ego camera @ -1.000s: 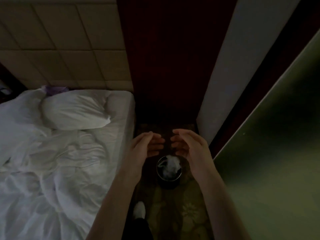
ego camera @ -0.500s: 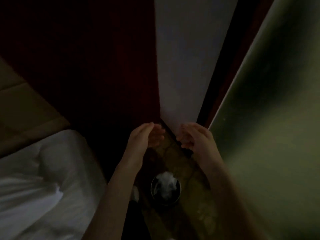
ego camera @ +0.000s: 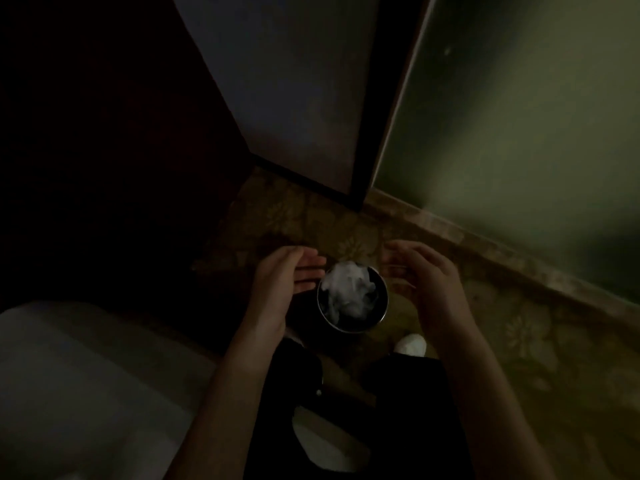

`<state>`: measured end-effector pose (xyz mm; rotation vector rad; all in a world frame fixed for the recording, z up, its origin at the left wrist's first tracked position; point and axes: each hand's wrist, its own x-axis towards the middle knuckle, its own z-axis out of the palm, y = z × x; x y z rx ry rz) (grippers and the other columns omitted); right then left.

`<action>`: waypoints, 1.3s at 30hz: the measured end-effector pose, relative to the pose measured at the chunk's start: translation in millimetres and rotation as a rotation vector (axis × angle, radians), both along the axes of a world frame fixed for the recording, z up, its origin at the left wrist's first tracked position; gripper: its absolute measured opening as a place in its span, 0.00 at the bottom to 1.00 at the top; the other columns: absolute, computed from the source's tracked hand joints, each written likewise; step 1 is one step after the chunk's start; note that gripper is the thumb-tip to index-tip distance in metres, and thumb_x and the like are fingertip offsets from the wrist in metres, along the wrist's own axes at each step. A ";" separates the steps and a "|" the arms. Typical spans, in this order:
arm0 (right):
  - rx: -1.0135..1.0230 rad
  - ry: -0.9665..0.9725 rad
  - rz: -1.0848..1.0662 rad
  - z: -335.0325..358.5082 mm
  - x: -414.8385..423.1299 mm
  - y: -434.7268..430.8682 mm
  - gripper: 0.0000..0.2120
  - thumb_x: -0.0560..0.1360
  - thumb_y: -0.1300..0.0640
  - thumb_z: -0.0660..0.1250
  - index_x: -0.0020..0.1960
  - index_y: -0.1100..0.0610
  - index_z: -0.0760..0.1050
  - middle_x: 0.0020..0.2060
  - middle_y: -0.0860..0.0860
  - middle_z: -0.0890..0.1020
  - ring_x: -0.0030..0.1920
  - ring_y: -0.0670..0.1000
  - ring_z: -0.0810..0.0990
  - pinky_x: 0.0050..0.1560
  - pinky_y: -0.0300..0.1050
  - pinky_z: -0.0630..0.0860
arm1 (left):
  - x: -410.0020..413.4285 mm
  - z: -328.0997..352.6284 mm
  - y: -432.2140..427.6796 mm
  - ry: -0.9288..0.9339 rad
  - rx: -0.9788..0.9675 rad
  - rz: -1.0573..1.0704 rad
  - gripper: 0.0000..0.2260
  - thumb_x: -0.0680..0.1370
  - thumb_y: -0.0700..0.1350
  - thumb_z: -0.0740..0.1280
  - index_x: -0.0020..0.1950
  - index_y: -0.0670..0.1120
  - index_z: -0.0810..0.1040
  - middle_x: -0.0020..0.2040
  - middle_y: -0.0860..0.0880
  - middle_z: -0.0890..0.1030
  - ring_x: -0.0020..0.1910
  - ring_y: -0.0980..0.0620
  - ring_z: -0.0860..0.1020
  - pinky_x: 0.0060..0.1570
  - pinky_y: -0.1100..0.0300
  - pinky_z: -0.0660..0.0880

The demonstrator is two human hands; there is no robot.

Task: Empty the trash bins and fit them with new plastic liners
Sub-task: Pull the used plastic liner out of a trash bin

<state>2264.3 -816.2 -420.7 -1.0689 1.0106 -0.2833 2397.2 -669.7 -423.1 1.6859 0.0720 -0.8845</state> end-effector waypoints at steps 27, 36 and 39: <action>-0.071 -0.018 -0.230 -183.5 -172.5 165.7 0.08 0.81 0.57 0.63 0.52 0.58 0.80 0.38 0.50 0.84 0.36 0.46 0.81 0.35 0.38 0.75 | -99.0 -204.0 122.7 0.109 -0.089 -0.266 0.13 0.83 0.46 0.57 0.45 0.45 0.78 0.40 0.50 0.83 0.37 0.55 0.80 0.38 0.62 0.75; 0.027 0.261 -0.181 -299.1 -118.3 74.4 0.08 0.81 0.60 0.62 0.47 0.57 0.78 0.38 0.52 0.82 0.34 0.48 0.81 0.34 0.42 0.79 | -26.0 -324.4 35.6 0.050 0.312 -0.298 0.09 0.82 0.44 0.59 0.42 0.47 0.72 0.41 0.49 0.74 0.38 0.54 0.73 0.36 0.60 0.72; -0.018 0.447 -0.175 -362.6 -100.8 52.4 0.09 0.80 0.59 0.63 0.44 0.56 0.78 0.36 0.53 0.81 0.32 0.49 0.81 0.32 0.42 0.78 | -8.8 -380.2 13.7 0.048 0.486 -0.400 0.09 0.81 0.45 0.61 0.57 0.41 0.74 0.50 0.44 0.74 0.43 0.49 0.74 0.35 0.58 0.74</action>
